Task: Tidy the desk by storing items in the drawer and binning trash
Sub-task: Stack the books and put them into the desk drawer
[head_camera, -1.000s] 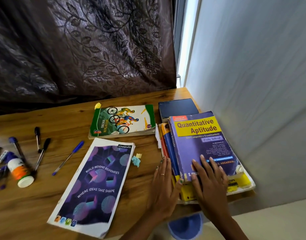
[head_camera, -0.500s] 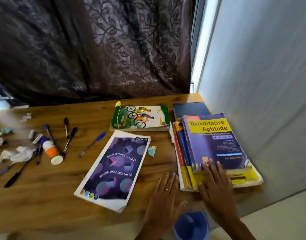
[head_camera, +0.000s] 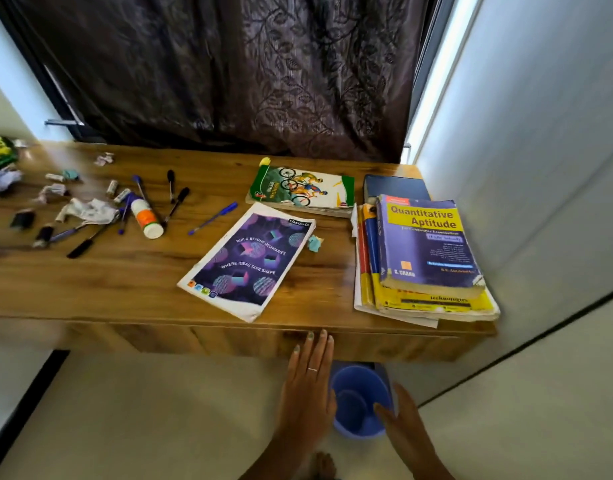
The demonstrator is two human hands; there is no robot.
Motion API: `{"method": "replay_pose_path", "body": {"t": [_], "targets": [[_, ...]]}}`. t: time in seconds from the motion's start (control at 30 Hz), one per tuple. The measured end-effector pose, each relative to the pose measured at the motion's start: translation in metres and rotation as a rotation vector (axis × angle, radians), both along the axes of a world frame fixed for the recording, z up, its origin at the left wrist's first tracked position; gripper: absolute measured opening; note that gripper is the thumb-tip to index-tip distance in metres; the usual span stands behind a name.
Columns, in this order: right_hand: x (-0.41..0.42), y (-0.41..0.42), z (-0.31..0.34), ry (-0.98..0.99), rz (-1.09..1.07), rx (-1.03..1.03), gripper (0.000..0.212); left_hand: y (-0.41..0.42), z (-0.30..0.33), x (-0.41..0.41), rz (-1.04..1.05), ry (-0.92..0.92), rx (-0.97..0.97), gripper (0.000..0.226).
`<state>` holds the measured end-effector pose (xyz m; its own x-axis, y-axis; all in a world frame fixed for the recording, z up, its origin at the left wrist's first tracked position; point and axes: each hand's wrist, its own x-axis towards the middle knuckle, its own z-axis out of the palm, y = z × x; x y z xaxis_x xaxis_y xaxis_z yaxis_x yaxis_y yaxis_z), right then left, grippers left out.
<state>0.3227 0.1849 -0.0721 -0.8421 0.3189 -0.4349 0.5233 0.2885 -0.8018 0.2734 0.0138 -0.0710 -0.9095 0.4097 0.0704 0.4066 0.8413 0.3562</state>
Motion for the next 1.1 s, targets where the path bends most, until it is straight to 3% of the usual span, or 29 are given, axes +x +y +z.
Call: {"method": "replay_pose_path", "body": {"t": [0.1,0.27,0.53,0.67,0.8,0.97,1.1], "targets": [[-0.015,0.009,-0.016,-0.221,-0.275,-0.289,0.045,0.003,-0.013,0.019,-0.050,0.001,-0.009,0.090],[-0.045,0.033,-0.014,-0.268,-0.476,-0.671,0.036,0.021,-0.005,0.012,0.060,0.021,-0.021,0.070],[-0.077,0.070,-0.044,-0.317,-0.526,-0.857,0.015,0.049,0.006,0.001,0.175,0.072,-0.033,0.067],[-0.086,0.079,-0.057,-0.297,-0.562,-0.910,0.028,0.051,0.009,-0.002,0.191,0.095,-0.092,0.078],[-0.088,0.088,-0.070,-0.283,-0.575,-1.031,0.026,0.051,0.013,-0.006,0.200,0.021,-0.133,0.094],[-0.073,0.094,-0.080,-0.316,-0.514,-1.150,0.066,0.058,0.012,-0.004,0.238,0.000,-0.094,0.096],[-0.057,0.101,-0.084,-0.263,-0.550,-1.094,0.040,0.060,0.012,-0.003,0.251,-0.002,-0.087,0.094]]}}
